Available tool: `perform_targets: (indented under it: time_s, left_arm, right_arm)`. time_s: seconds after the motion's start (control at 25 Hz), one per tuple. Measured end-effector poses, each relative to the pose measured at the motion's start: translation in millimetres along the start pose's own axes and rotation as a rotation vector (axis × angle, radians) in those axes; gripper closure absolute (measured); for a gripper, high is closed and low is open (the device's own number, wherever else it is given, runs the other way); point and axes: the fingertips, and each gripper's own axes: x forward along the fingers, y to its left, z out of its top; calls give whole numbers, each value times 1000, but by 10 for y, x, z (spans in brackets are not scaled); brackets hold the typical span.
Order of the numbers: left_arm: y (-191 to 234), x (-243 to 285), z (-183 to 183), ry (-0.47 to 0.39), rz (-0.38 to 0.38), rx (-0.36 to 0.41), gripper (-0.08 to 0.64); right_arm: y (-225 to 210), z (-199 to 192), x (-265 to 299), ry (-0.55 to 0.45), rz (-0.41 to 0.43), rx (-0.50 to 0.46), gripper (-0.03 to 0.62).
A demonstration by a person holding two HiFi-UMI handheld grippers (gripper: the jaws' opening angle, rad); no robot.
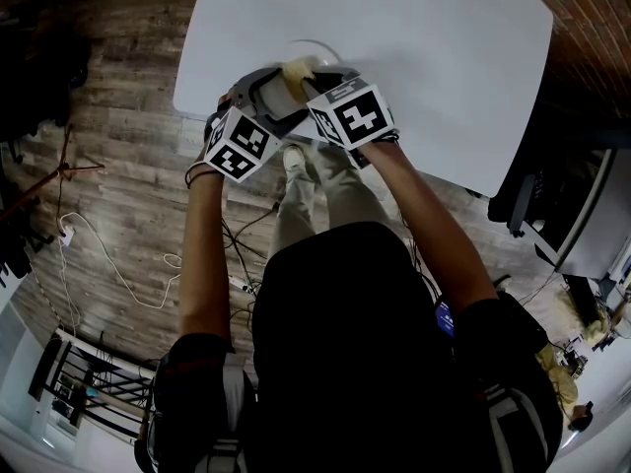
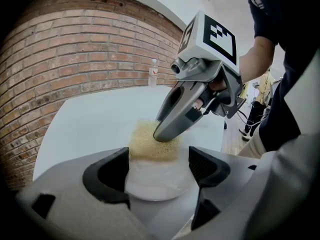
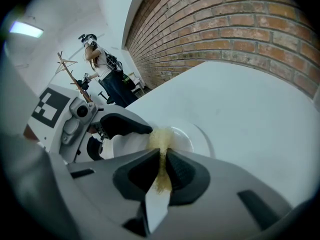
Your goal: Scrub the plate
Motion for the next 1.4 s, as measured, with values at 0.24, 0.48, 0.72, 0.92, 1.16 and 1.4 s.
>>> perform_targets:
  time_s: [0.24,0.48,0.72,0.92,1.16,1.4]
  left_arm:
    - [3,-4,1,0,1,0,192]
    - [-3,0,4,0,3,0,192]
    - [-3,-4,-13,1,1,-2,192]
    - [0,-1,-12,0,-2,0,192]
    - [3,-13,-34,10,-5,-2,192]
    - [-7,0,-6,2,-4,-1,192]
  right_arm:
    - [-9,5,-3,7,3,-12,548]
    - [-71,-3,-28,3,-2,-1,548]
    - [-186,-6,-83,0,-25,10,548]
    - [-329,-12,-163,-6,-55,20,548]
    - [-438,-33,-241,-8,-79,32,548]
    - [-483,-56,-308,-15,-81,39,548]
